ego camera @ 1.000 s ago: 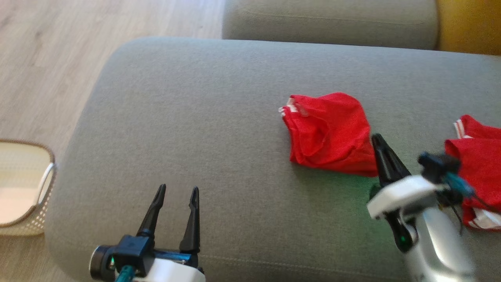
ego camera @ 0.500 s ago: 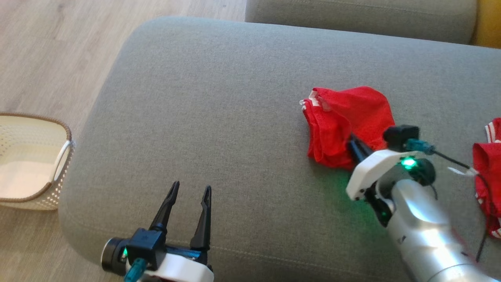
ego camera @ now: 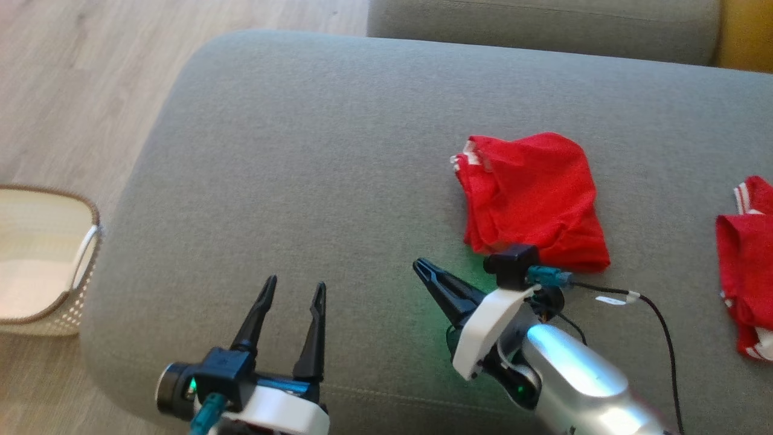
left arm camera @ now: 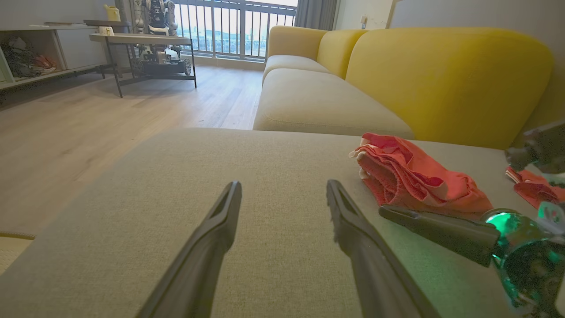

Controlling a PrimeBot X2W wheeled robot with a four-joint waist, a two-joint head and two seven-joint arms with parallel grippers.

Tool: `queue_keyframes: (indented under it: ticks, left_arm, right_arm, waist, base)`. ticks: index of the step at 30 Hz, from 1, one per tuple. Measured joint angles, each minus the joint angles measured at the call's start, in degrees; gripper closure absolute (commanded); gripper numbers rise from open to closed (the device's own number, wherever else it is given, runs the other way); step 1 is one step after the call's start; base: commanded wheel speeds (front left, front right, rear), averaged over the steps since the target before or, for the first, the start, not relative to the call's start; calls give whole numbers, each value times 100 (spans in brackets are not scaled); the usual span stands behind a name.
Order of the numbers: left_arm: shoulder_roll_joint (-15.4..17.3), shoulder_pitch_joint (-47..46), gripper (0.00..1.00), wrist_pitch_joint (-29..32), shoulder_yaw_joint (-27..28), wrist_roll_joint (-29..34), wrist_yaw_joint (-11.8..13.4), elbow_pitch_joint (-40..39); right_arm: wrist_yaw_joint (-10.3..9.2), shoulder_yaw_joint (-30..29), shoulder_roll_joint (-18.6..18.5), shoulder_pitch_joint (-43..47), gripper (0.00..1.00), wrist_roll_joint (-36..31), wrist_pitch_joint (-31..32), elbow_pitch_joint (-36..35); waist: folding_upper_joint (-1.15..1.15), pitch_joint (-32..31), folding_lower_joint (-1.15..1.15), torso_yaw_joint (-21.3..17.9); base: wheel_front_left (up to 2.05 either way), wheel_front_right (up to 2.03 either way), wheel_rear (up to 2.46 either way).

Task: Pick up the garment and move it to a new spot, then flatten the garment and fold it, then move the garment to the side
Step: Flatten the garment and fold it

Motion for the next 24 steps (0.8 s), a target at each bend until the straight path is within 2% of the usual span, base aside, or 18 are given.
queue_keyframes:
  ticks: [1,2,3,4,9,13,18,24]
  left_arm:
    - [0,1,0,0,13,-3,5,-3]
    - [0,4,0,0,38,-3,21,-12]
    - [0,6,0,0,73,-3,52,-34]
    - [0,13,0,0,119,-3,71,-68]
    - [0,47,0,0,263,-66,159,-122]
    - [1,142,0,0,377,-257,294,-179]
    - [0,134,0,0,498,-265,360,-350]
    - [0,199,0,0,524,-163,308,-450]
  right_arm:
    - [0,12,0,48,80,13,1,-69]
    - [0,-38,-1,55,52,-9,1,-149]
    - [0,-174,-2,49,19,-98,1,-269]
    - [0,-361,-2,44,0,-246,0,-413]
    - [0,-1646,-5,175,0,-1395,-2,-1304]
    - [0,-2714,-7,829,0,-2218,-8,-2192]
    - [0,-3710,-3,1868,0,-2742,-8,-3301]
    - [0,-4336,57,2993,0,-2976,-8,-4286]
  waist:
    - [0,-10,0,-38]
    - [0,-20,0,-81]
    - [0,-32,0,-132]
    - [0,-45,0,-187]
    - [0,-131,0,-516]
    - [0,-209,0,-784]
    - [0,-291,0,-1020]
    - [0,-453,0,-1071]
  base:
    - [0,0,0]
    - [0,0,0]
    - [0,0,0]
    - [0,0,0]
    - [0,0,0]
    - [0,0,0]
    - [0,0,0]
    - [0,0,0]
